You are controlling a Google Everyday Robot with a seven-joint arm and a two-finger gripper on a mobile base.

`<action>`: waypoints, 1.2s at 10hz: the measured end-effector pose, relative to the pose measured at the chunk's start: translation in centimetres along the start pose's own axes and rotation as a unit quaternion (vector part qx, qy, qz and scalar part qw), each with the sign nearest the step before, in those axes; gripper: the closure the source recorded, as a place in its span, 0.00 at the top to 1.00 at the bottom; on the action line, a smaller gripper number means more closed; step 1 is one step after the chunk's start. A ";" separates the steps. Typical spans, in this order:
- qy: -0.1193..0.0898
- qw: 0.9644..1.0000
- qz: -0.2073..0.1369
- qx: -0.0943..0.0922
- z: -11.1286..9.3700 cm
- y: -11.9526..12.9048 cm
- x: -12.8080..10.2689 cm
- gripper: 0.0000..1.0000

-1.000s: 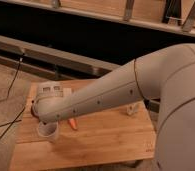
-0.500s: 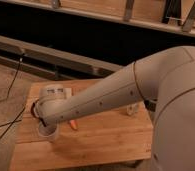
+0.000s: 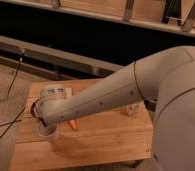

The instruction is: Place the eraser in the ceramic cup

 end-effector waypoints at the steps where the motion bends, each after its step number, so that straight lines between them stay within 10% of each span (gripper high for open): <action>1: 0.000 1.000 0.000 -0.002 0.2 0.0 0.0 0.04; 9: 0.008 1.000 -0.017 -0.023 1.9 1.1 0.6 0.79; 12: 0.008 1.000 -0.020 -0.018 1.3 0.5 0.7 0.80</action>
